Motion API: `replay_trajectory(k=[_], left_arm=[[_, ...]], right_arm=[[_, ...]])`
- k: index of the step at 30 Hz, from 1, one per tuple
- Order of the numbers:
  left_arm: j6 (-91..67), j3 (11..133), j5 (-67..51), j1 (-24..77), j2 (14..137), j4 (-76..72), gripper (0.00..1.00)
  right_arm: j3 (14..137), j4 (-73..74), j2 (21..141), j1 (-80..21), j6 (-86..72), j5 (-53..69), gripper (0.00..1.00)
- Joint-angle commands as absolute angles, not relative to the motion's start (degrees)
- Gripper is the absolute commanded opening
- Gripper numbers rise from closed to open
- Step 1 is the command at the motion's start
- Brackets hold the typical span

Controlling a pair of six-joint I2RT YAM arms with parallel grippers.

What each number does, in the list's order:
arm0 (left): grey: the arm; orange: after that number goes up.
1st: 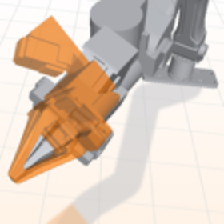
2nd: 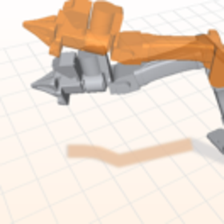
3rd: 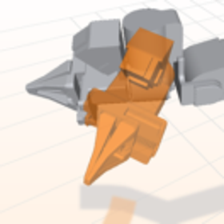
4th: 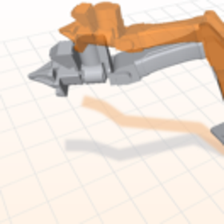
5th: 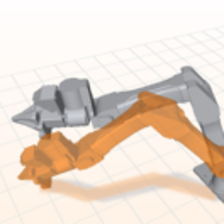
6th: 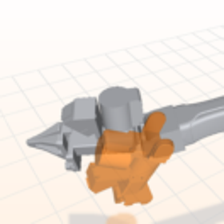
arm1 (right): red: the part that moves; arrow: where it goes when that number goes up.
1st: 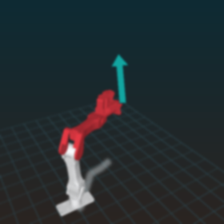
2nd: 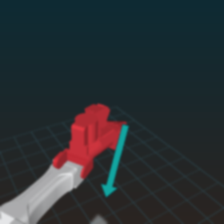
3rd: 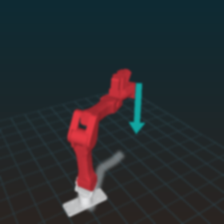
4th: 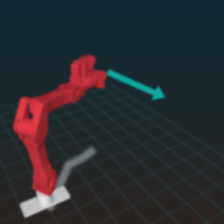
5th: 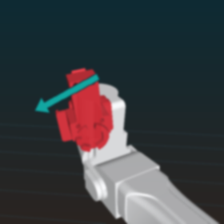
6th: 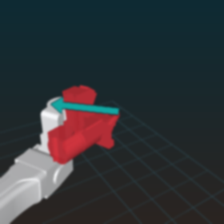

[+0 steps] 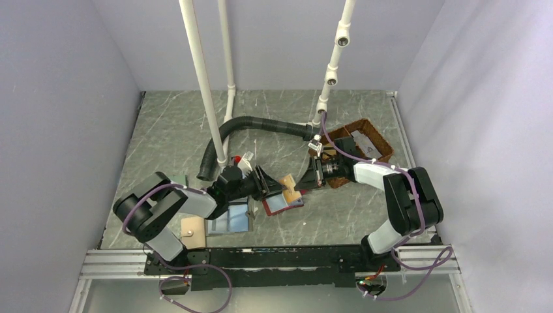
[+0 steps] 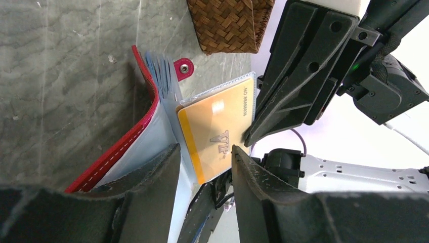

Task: Take the credit cards out of the card holder
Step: Remove the credit card from the card holder.

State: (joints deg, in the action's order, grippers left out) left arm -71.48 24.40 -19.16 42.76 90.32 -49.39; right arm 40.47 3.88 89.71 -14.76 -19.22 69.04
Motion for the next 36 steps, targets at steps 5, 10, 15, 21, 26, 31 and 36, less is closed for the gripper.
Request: replay_trajectory(k=[5, 10, 15, 21, 26, 31, 36], left_arm=[[-74.3, 25.1, -20.5, 42.6, 94.3, -53.3, 0.46], [-74.4, 25.9, -20.0, 42.6, 94.1, -52.1, 0.45], [-76.7, 24.3, -20.0, 42.6, 96.3, -58.3, 0.44], [-78.4, 23.8, -20.8, 42.6, 99.7, -61.8, 0.41], [-77.6, 24.3, -20.9, 42.6, 99.0, -57.6, 0.40], [-77.1, 25.4, -21.4, 42.6, 99.3, -55.8, 0.39], [-78.0, 25.3, -21.8, 42.6, 101.2, -58.4, 0.36]], right_arm=[[40.3, -1.4, 89.1, -15.1, -22.4, 70.8, 0.00], [40.8, 1.0, 89.5, -16.3, -21.2, 67.4, 0.00], [41.5, 5.4, 90.5, -17.1, -18.6, 62.3, 0.00], [43.3, 10.0, 92.0, -19.2, -15.0, 55.7, 0.00], [44.4, 12.7, 93.3, -20.8, -12.5, 51.7, 0.02], [45.2, 14.1, 93.7, -21.6, -11.2, 50.0, 0.08], [45.8, 15.4, 94.0, -22.3, -9.8, 47.6, 0.10]])
